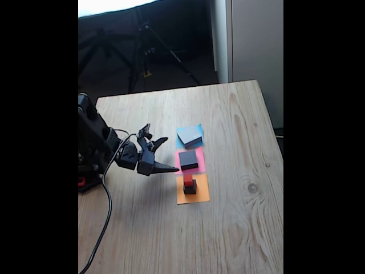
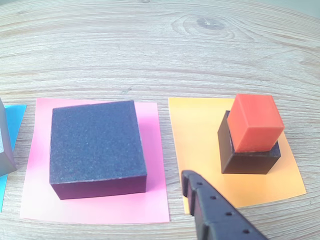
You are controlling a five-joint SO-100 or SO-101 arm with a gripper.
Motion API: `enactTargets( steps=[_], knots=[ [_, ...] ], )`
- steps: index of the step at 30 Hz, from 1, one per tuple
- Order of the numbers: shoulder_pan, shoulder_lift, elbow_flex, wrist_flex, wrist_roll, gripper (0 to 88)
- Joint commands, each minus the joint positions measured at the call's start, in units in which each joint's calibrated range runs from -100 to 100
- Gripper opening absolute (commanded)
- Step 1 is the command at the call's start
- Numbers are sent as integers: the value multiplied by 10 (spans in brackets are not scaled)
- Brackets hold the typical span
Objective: Tower of hanoi
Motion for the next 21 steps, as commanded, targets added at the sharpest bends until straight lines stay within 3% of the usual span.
enactTargets(
  steps=[1,21],
  knots=[
    [-9,28,-17,-48,9,582],
    [-21,156,-93,-112,9,579]
  ],
)
